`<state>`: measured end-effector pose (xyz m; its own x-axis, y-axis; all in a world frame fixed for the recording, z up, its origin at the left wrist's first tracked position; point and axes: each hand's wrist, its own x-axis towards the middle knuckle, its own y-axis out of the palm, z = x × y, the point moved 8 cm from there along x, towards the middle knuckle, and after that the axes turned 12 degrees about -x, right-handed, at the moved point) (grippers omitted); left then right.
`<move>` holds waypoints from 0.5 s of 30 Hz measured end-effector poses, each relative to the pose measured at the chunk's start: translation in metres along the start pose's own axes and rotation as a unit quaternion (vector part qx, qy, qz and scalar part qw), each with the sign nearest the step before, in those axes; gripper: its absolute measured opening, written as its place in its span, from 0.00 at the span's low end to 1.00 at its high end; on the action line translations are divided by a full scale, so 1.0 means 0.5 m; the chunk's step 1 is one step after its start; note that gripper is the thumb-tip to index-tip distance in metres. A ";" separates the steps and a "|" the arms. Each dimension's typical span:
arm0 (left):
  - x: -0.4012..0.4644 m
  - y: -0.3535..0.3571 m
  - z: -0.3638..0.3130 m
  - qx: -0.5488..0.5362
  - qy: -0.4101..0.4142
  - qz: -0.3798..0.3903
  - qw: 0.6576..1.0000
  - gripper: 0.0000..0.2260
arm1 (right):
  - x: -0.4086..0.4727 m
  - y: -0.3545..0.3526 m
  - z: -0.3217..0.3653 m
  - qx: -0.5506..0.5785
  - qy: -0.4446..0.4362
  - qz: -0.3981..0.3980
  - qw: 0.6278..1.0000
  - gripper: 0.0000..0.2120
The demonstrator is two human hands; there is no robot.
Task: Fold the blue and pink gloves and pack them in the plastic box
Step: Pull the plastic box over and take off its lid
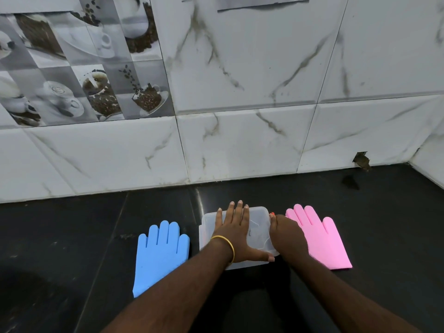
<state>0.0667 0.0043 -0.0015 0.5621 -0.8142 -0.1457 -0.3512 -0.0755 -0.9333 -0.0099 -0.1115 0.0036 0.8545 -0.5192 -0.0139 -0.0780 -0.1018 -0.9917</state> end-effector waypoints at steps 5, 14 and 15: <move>0.001 -0.002 0.002 0.000 0.003 -0.005 1.000 0.59 | -0.012 -0.044 -0.014 0.049 0.034 -0.012 0.998 0.16; 0.002 0.001 0.005 -0.001 0.008 -0.013 1.000 0.61 | -0.012 0.027 -0.044 0.241 0.093 0.128 0.957 0.13; 0.002 0.001 0.005 -0.001 0.008 -0.013 1.000 0.61 | -0.009 0.054 -0.049 0.327 0.131 0.149 0.924 0.12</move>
<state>0.0691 0.0049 -0.0032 0.5592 -0.8209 -0.1158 -0.3378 -0.0980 -0.9361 -0.0286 -0.1329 -0.0201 0.6841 -0.6385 -0.3526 0.1101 0.5682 -0.8155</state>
